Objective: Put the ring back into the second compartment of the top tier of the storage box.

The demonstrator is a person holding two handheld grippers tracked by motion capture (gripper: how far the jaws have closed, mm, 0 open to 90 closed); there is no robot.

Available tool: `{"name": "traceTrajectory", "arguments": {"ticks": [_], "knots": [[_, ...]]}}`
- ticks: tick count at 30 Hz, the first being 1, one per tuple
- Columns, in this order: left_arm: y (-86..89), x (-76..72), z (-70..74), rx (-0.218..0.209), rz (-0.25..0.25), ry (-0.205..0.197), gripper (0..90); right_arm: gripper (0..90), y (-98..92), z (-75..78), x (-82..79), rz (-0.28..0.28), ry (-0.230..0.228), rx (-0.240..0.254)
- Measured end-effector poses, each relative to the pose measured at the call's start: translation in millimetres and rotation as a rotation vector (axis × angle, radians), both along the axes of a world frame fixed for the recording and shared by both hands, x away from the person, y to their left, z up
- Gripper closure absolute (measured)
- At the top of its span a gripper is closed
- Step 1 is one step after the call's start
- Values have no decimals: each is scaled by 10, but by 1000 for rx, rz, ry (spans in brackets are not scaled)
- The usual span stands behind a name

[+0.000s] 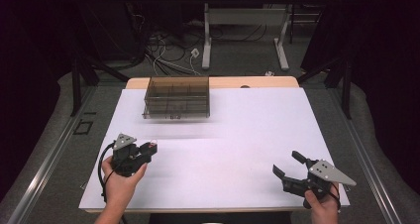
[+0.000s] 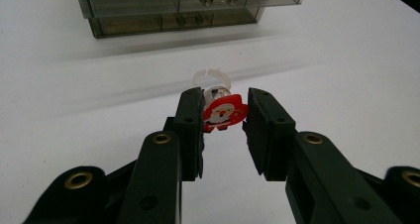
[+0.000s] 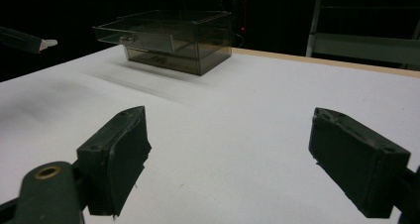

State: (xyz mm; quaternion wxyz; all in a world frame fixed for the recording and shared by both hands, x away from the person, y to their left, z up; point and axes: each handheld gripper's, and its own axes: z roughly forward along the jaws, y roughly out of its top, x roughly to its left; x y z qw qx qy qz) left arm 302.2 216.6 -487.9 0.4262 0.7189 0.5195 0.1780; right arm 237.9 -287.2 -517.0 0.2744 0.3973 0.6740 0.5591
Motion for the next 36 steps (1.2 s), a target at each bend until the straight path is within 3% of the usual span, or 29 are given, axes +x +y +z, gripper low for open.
{"name": "traceTrajectory", "arguments": {"ticks": [16, 30, 36], "knots": [[-29, 112, 167, -13, -6, -34, 683, 149, -5, -6, 3, -2, -5, -2], [-129, 286, 299, -6, -23, -35, 683, 149, -7, -7, 4, -4, -8, -4], [-134, 384, 370, -30, -22, -24, 683, 149, -3, -6, -1, -2, -3, -2]]}}
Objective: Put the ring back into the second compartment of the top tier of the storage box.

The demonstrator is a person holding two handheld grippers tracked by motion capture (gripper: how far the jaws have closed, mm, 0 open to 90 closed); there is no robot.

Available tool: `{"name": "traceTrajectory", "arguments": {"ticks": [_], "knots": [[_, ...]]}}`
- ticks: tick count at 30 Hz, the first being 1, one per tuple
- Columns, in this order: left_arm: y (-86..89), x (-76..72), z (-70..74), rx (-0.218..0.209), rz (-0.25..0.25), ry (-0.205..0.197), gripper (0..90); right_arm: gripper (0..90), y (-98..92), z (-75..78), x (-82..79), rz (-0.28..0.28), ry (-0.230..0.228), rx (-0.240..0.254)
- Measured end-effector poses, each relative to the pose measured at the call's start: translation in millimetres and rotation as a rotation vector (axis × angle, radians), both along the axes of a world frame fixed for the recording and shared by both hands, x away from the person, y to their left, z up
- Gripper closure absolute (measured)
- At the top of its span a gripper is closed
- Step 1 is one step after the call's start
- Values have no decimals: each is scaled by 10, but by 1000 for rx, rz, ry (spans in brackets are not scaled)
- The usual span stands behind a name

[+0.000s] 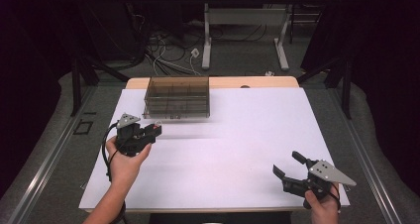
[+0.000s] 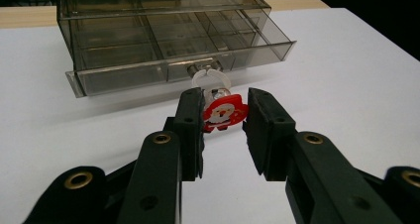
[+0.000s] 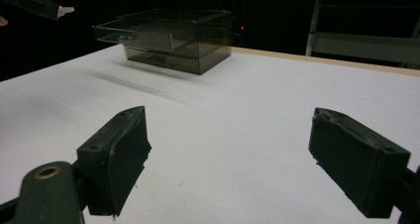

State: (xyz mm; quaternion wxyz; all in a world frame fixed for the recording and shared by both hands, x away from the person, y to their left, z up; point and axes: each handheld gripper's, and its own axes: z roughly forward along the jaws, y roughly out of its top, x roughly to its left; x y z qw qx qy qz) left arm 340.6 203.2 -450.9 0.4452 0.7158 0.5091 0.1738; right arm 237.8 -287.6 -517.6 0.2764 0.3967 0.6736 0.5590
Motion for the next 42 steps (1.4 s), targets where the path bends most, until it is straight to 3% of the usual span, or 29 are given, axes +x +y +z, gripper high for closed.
{"name": "traceTrajectory", "arguments": {"ticks": [8, 17, 24, 42], "knots": [[-20, 109, 99, -4, 8, -6, 683, 149, 3, -1, -2, 1, 4, 3], [-54, 252, 209, -52, 20, -1, 683, 149, 0, -3, 4, 0, -2, 1], [-103, 375, 273, -55, 24, 9, 683, 149, -4, -3, 6, -1, -4, -1], [-305, 667, 294, 12, 22, 36, 684, 149, -4, -4, 4, 2, 4, 1]]}}
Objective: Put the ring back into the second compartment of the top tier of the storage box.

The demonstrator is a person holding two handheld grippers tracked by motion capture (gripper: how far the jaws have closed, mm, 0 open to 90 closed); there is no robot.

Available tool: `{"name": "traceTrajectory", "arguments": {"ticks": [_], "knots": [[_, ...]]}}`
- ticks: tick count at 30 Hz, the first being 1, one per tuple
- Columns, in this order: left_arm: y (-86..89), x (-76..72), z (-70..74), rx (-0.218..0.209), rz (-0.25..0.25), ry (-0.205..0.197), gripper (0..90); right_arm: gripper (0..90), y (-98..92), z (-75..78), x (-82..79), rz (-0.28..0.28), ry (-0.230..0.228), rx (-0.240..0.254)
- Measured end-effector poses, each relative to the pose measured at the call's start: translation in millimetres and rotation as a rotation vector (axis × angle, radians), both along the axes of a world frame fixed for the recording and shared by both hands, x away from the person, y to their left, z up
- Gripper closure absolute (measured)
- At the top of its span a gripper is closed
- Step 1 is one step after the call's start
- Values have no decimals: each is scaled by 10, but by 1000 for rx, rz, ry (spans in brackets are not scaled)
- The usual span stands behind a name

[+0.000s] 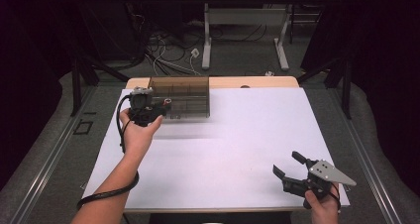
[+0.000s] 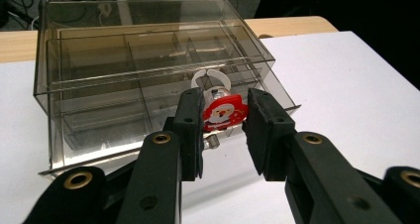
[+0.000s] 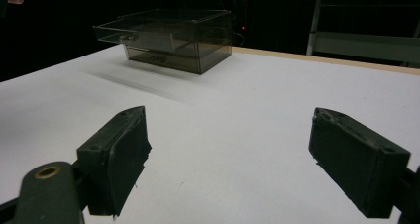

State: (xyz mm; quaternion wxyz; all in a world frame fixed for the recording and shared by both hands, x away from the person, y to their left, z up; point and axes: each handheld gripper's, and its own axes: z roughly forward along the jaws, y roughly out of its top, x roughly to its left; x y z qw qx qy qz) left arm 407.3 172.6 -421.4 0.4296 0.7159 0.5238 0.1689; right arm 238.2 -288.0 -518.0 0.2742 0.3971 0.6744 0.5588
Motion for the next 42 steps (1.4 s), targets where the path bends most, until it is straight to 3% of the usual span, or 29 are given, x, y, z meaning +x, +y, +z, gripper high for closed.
{"name": "traceTrajectory", "arguments": {"ticks": [20, 28, 42], "knots": [[-102, 275, 40, 94, 1, 73, 684, 149, 2, -1, -2, 3, 6, 4], [-107, 366, 38, 96, 17, 97, 684, 149, 1, -2, 3, 5, 3, 1], [-123, 473, -98, 84, 35, 138, 684, 149, 5, -1, 2, 14, 2, 2]]}}
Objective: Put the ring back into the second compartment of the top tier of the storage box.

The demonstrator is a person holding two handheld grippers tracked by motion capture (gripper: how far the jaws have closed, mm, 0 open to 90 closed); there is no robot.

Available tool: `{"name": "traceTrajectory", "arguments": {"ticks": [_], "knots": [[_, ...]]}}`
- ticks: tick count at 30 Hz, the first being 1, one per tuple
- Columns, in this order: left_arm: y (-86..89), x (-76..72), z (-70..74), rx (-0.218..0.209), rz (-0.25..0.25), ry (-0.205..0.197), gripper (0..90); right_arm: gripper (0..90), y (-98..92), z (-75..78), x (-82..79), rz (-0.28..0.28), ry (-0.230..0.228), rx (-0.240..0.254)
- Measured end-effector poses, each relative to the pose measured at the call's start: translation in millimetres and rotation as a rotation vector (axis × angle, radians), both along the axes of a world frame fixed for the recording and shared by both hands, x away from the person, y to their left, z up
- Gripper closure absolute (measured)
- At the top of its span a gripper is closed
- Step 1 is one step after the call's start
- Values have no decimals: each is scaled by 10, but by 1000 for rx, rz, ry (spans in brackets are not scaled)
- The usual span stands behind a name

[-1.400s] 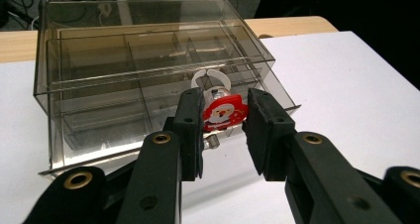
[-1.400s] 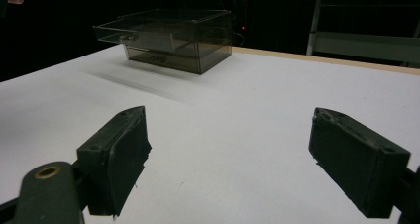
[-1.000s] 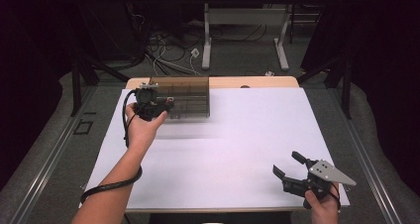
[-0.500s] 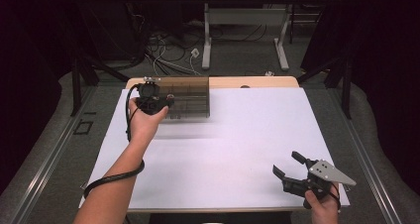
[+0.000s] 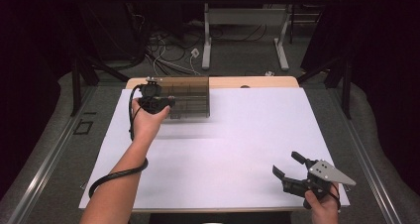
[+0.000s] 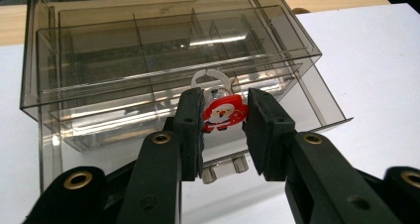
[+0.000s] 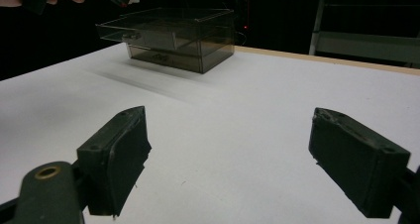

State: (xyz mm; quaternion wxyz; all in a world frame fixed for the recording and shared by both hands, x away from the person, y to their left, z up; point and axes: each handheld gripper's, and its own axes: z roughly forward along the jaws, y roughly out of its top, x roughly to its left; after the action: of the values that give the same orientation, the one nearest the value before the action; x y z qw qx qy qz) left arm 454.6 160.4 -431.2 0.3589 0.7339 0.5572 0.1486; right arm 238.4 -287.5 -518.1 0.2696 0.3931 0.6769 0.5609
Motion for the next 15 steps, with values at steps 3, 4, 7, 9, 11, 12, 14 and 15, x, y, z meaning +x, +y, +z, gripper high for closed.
{"name": "traceTrajectory", "arguments": {"ticks": [3, 4, 7, 9, 11, 12, 14, 15], "knots": [[-4, 22, -45, 1, 11, 4, 684, 149, 2, 0, -1, 0, 0, -1], [-5, 30, -59, 1, 15, 5, 683, 149, 3, -1, -1, 0, 0, 0], [-6, 49, -95, -4, 16, 16, 683, 149, 2, 1, -3, 1, 1, -3], [-12, 62, -122, -1, 16, 20, 683, 149, 3, 0, -2, 0, 1, -3], [-23, 72, -152, -4, 21, 19, 683, 149, 3, 0, 0, 1, -1, -3], [-20, 76, -156, -1, 13, 29, 683, 149, 3, 0, -1, 1, 0, -4], [-31, 84, -188, 1, 22, 26, 683, 149, 2, 1, -3, 3, 0, -4], [-33, 88, -198, 4, 23, 30, 683, 149, 2, 1, -4, 3, 1, -3]]}}
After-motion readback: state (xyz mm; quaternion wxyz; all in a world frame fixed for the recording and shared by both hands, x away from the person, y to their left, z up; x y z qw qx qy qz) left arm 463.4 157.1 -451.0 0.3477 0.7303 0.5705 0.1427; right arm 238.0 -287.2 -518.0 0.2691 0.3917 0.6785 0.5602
